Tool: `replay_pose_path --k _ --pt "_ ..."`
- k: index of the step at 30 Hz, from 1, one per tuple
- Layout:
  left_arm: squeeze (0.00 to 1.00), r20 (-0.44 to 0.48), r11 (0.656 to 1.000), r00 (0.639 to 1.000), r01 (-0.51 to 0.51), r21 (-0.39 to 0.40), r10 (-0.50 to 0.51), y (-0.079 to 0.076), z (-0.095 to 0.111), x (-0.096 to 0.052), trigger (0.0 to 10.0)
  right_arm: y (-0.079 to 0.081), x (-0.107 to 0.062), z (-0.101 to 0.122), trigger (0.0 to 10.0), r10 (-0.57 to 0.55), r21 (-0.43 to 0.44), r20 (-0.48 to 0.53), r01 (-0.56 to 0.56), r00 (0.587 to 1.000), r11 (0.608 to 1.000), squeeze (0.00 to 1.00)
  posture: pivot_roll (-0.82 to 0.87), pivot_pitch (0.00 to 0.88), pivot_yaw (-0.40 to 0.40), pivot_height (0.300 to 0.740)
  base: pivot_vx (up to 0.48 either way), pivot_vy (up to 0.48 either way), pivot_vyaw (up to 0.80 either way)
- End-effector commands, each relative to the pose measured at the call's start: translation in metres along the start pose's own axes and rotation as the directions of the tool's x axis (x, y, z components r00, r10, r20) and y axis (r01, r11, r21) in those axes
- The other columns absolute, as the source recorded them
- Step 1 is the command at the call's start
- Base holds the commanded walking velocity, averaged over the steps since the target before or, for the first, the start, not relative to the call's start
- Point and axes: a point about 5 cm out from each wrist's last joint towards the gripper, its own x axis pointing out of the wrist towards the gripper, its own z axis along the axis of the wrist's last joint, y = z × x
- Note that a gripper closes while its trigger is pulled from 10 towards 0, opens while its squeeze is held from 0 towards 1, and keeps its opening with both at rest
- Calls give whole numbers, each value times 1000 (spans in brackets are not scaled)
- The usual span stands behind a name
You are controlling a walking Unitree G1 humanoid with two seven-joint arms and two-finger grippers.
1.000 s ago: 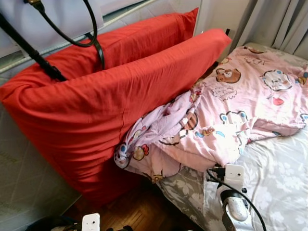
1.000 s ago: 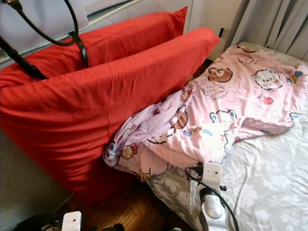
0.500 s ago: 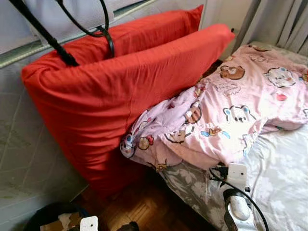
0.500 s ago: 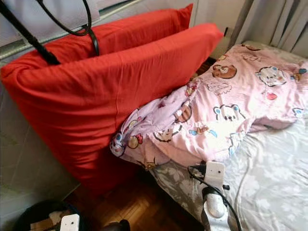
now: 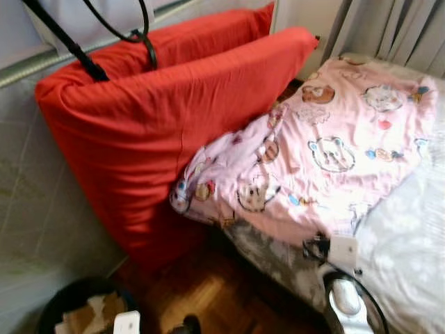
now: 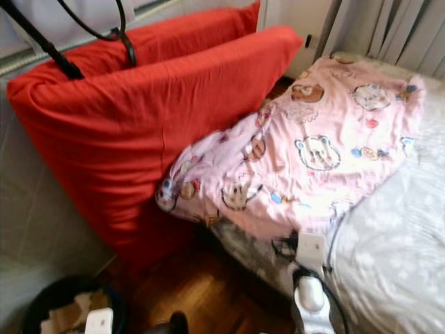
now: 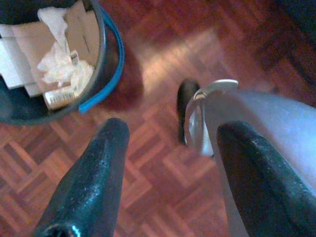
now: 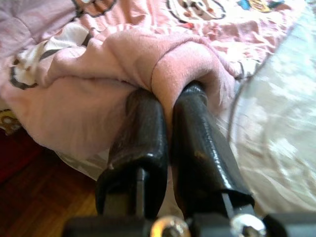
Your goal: Clean up the room
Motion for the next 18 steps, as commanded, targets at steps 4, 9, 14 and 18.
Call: replay_pose_path --k 4,9,14,18 --pt "0 -33 1000 999 4 9 -4 1 -6 -1 10000 -2 0 1 10000 -22 12 2 22 1000 1000 0 -3 150 -2 740 -258 0 0" --pt "0 -20 1000 1000 7 16 -7 -2 -3 0 10000 -10 3 4 10000 -54 9 15 54 998 998 0 -3 150 0 740 -51 0 0" --pt "0 -18 1000 1000 6 21 -6 -3 -2 0 10000 -17 4 7 10000 -77 4 22 77 997 997 0 -4 150 0 740 0 0 0" --pt "0 -13 1000 1000 6 21 -6 -4 -1 0 10000 -25 4 6 10000 -110 -13 12 111 994 994 0 -4 151 1 740 0 0 0"
